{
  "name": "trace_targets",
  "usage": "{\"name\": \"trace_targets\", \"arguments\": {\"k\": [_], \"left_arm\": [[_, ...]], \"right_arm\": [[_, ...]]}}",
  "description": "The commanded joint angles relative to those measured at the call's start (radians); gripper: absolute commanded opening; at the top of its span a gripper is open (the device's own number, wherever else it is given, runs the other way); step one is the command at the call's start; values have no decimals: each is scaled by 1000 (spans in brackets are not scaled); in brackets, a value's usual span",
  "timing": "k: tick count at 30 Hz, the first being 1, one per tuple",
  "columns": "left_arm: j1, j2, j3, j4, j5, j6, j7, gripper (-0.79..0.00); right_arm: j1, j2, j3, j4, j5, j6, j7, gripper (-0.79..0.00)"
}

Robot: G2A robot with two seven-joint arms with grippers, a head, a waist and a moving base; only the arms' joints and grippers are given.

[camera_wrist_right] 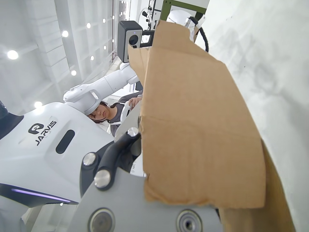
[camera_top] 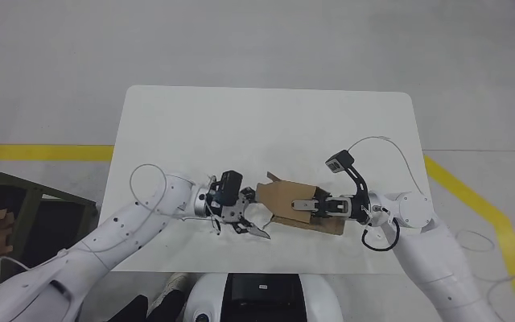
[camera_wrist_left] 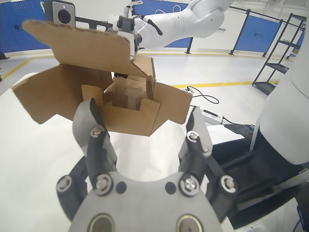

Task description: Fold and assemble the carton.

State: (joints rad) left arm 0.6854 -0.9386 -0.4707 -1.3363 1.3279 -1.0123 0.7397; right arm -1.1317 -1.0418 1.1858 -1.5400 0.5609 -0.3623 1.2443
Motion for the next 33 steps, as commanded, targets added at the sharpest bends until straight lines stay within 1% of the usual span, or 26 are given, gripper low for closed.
{"name": "trace_targets", "arguments": {"k": [1, 6, 9, 12, 16, 26, 30, 33], "left_arm": [[-8, 2, 11, 4, -8, 0, 4, -292], [-25, 5, 39, 18, -33, 0, 16, -314], [-35, 6, 56, 25, -51, 0, 24, -376], [-44, 6, 72, 33, -68, 0, 31, -400], [-57, 7, 99, 43, -97, 0, 50, -416], [-103, 5, 183, 70, -215, 0, 68, -413], [-121, 3, 210, 81, -261, 0, 68, -434], [-132, 2, 225, 92, -290, 0, 68, -486]], "right_arm": [[0, 0, -1, 0, 1, 1, 2, -785], [1, 0, -1, 3, 2, 2, 3, -785], [1, 0, 0, 3, 1, 2, 2, -785], [0, 0, 0, 3, 3, 0, 5, -785], [-1, 0, 0, 2, 8, -2, 9, -785], [-5, 2, 7, -1, 15, -6, 21, -785], [-5, 2, 7, -1, 20, -7, 28, -785], [-5, 2, 7, -1, 23, -9, 32, -785]]}}
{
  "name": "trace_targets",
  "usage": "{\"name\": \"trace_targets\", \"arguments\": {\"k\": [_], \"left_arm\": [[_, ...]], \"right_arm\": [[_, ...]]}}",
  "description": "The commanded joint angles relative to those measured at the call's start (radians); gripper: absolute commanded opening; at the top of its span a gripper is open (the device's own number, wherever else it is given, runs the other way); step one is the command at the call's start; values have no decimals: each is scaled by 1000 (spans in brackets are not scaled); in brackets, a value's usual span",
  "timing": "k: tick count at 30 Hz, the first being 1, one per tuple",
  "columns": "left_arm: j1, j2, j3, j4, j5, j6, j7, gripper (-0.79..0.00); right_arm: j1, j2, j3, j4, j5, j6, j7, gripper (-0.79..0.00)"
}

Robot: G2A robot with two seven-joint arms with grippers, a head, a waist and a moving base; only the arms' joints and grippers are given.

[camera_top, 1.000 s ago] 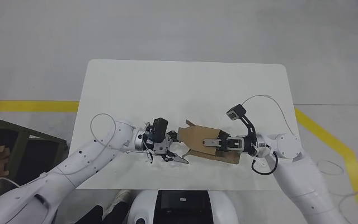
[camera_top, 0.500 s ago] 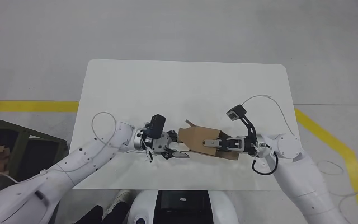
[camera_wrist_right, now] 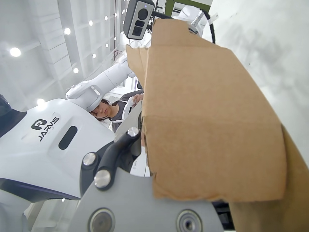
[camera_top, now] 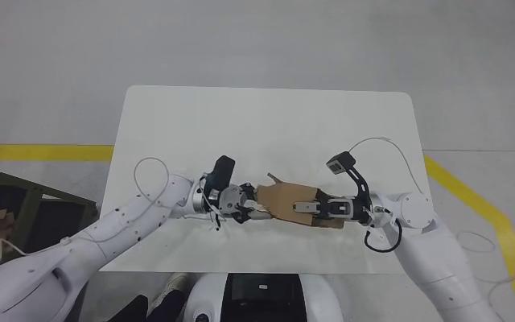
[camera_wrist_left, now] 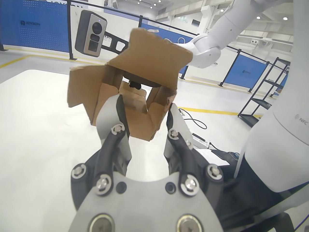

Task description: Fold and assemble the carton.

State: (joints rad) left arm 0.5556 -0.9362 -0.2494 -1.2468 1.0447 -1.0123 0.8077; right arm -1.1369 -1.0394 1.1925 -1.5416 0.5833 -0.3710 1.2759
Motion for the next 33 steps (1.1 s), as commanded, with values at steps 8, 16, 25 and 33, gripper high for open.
{"name": "trace_targets", "arguments": {"k": [8, 16, 25, 33], "left_arm": [[-27, -6, 41, 4, -23, 0, 0, -570], [-55, -16, 65, 0, -10, 0, -8, -634], [-53, -19, 48, -13, 22, 0, -37, -619], [-42, -17, 28, -31, 46, 0, -63, -631]], "right_arm": [[-1, 0, -2, -2, 3, -4, 3, -785], [-4, 0, -4, -3, 3, -5, 0, -785], [-4, -1, -5, -1, 4, -4, -1, -785], [2, -2, -10, 3, 4, -5, -5, -785]]}}
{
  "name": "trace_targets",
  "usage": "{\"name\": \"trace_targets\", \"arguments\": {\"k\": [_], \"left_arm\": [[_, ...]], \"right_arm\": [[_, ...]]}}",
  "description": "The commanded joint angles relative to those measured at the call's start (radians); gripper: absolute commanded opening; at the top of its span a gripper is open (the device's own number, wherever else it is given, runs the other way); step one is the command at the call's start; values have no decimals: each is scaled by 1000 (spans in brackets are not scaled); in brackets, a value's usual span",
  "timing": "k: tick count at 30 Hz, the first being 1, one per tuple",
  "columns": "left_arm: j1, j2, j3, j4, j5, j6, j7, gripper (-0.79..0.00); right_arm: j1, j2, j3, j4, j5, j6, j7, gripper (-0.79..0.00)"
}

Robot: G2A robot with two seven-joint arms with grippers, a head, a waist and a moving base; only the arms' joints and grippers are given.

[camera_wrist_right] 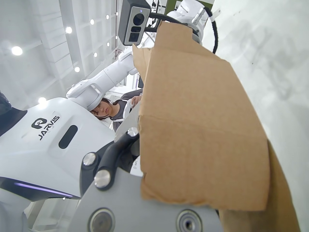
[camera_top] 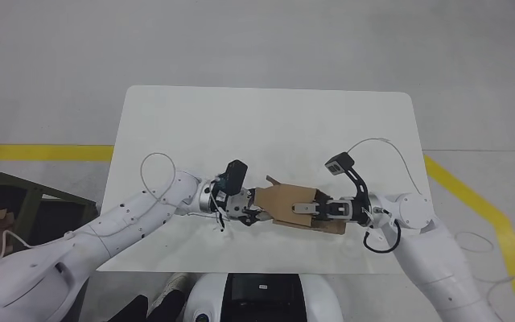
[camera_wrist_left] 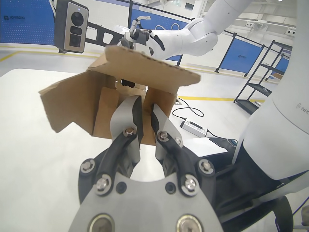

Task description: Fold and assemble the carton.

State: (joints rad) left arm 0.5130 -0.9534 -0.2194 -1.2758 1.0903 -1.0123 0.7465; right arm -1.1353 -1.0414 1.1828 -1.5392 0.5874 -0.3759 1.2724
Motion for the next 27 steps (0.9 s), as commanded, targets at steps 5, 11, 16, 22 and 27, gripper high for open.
{"name": "trace_targets", "arguments": {"k": [5, 11, 16, 22, 27], "left_arm": [[7, -1, -16, -9, 0, 0, -12, -628], [15, -2, -31, -14, 2, 0, -30, -622], [27, -1, -51, -3, -3, 0, -34, -560], [42, 13, -87, 24, -15, 0, -24, -551], [68, 33, -124, 49, -33, 0, 0, -471]], "right_arm": [[0, 0, -1, 0, -2, 3, -3, -785], [2, 0, -2, -1, -4, 5, -1, -785], [4, -1, -3, 0, -6, 5, -2, -785], [2, 1, 3, 3, -2, 6, 1, -785], [-3, 2, 8, 6, 2, 3, 0, -785]]}}
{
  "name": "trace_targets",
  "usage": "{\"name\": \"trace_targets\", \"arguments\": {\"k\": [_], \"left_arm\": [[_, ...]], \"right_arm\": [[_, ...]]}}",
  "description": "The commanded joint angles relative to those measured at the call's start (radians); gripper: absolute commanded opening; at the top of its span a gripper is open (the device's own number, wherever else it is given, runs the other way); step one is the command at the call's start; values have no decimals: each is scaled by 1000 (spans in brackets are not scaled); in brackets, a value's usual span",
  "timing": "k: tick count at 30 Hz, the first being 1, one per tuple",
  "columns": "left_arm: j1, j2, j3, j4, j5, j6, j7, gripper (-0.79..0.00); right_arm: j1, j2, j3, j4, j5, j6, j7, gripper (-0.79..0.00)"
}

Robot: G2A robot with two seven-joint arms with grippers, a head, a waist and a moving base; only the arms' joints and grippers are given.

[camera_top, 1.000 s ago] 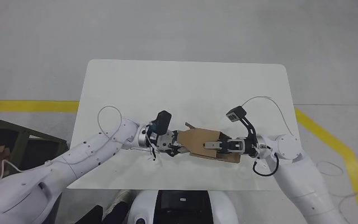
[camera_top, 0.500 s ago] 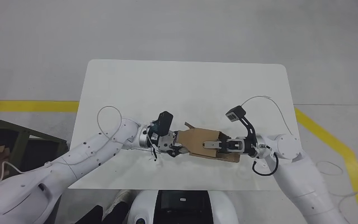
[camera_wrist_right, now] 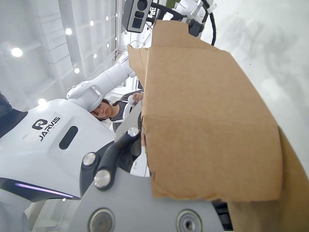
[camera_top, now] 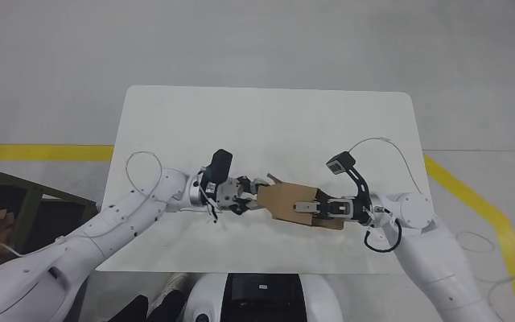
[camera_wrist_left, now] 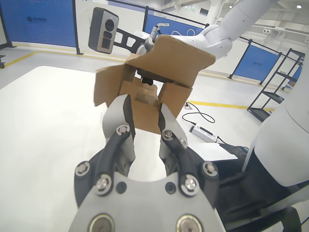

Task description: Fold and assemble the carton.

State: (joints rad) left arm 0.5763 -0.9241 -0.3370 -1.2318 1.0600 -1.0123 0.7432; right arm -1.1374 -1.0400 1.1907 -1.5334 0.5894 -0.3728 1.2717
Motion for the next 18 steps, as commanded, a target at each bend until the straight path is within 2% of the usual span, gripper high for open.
{"name": "trace_targets", "arguments": {"k": [1, 2, 5, 11, 18], "left_arm": [[9, 7, -14, 10, -3, 0, 5, -446], [13, 11, -23, 20, -4, 0, 3, -416], [21, 20, -53, 42, -8, 0, -7, 0], [40, 21, -114, 73, -68, 14, -32, 0], [48, -5, -149, 74, -158, 49, -123, 0]], "right_arm": [[-2, 0, 0, 1, 1, 0, 2, -785], [-2, 0, -1, 1, 1, 0, 4, -785], [-2, 0, -4, 0, -1, 1, 16, -785], [-3, 0, -20, -11, -11, -3, 54, -785], [4, -2, -58, -36, -39, -4, 102, -785]]}}
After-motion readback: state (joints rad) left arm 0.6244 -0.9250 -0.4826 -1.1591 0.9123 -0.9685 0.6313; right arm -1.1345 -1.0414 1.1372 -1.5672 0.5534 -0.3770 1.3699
